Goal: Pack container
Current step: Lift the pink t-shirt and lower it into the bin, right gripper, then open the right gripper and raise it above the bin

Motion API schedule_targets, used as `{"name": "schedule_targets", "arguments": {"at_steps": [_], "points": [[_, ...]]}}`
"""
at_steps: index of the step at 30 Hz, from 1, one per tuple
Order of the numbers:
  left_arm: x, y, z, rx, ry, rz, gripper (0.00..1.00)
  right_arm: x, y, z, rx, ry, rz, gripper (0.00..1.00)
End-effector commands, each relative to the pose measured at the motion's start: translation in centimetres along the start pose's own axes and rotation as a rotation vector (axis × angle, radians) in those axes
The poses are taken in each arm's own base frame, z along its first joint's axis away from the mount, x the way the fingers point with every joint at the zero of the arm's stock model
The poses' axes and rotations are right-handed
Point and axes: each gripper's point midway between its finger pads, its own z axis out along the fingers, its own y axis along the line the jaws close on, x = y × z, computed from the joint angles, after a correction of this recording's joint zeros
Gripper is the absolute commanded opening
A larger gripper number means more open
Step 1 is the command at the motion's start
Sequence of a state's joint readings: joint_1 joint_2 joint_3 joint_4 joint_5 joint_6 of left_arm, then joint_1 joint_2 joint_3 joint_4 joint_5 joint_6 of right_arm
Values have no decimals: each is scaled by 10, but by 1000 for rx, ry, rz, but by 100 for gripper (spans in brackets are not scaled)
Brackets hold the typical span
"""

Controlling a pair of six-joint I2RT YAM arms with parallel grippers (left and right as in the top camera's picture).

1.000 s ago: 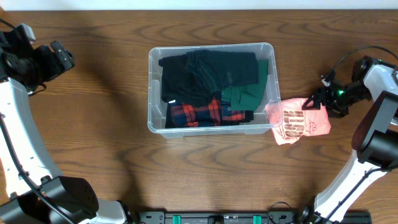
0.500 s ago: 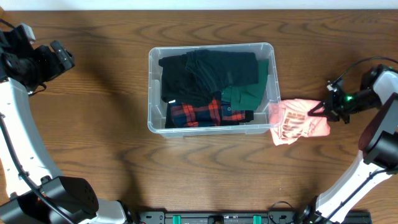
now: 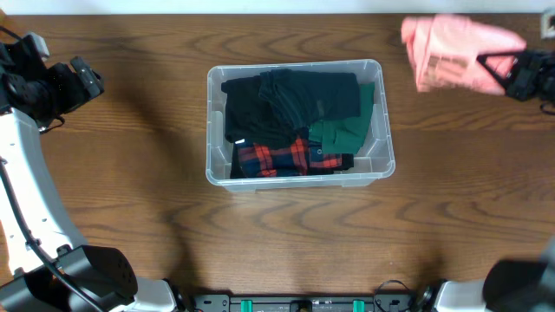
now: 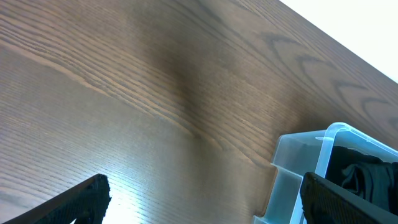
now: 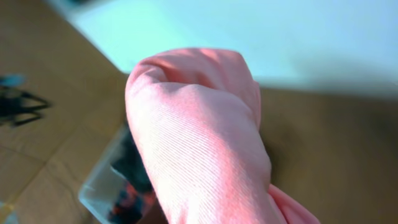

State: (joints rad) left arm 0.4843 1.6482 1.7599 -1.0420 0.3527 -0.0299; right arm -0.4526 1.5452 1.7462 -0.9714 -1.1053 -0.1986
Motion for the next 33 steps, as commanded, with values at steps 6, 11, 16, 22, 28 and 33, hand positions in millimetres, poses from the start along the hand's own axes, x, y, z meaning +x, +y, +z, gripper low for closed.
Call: {"name": "schedule_targets", "arguments": {"at_steps": [6, 11, 16, 22, 28, 33], "points": [[0, 2, 0, -4, 1, -9, 98, -4, 129, 29, -433, 45, -14, 1], [0, 2, 0, -4, 1, -9, 98, 38, 124, 91, -267, 222, 202, 1], [0, 2, 0, -4, 1, -9, 98, 98, 102, 137, -55, 381, 421, 1], [0, 2, 0, -4, 1, -9, 98, 173, 92, 167, 8, 549, 576, 1], [0, 2, 0, -4, 1, -9, 98, 244, 65, 175, 170, 649, 715, 1], [0, 2, 0, -4, 1, -9, 98, 282, 51, 171, 262, 686, 810, 1]]}}
